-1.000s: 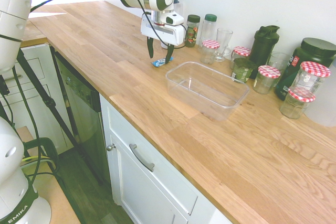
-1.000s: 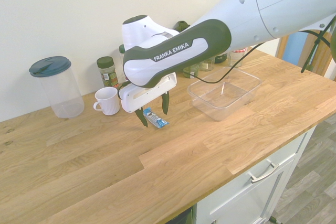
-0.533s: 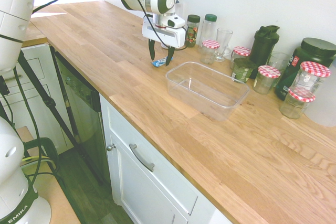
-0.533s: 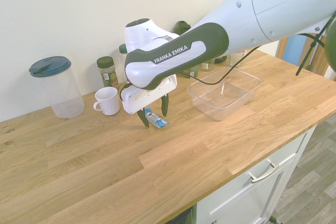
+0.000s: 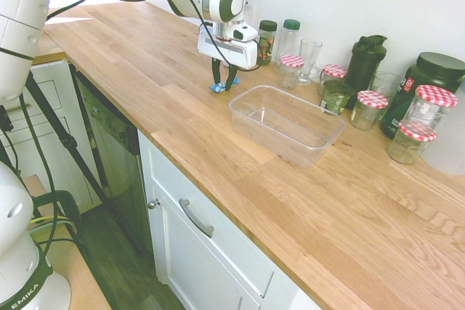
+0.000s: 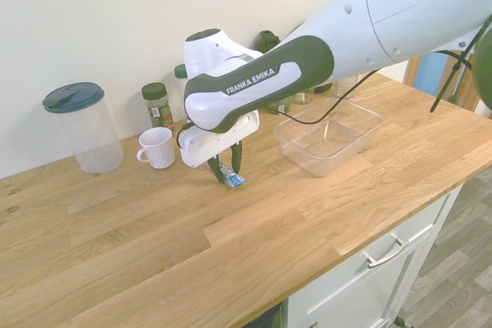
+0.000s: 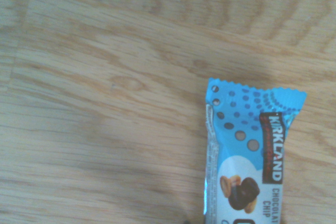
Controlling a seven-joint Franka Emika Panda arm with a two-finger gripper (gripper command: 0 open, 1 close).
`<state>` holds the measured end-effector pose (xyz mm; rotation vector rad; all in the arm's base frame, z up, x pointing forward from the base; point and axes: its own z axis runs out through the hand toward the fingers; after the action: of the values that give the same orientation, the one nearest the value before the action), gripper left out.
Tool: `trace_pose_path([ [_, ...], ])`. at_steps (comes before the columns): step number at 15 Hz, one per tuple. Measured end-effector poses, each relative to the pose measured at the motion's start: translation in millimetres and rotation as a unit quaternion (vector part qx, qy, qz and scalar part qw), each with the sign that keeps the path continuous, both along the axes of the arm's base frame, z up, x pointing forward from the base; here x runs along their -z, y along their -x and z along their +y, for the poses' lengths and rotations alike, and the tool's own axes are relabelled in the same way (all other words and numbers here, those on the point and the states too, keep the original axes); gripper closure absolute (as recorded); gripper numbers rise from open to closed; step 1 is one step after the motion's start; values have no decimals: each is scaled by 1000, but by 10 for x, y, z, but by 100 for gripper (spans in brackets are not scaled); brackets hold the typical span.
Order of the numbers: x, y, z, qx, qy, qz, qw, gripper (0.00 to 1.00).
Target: Put the protein bar into the container
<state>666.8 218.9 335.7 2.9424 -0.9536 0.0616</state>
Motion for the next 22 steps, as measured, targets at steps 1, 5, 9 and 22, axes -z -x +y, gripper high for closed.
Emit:
trace_pose_path([
  [1,0,-3,-8,0,0,0,1000,100],
  [5,-27,4,8,-1,0,-2,1000,100],
  [9,-577,85,35,-4,-7,-35,999,100],
  [22,-1144,1424,-1919,102,-10,-60,993,100],
])
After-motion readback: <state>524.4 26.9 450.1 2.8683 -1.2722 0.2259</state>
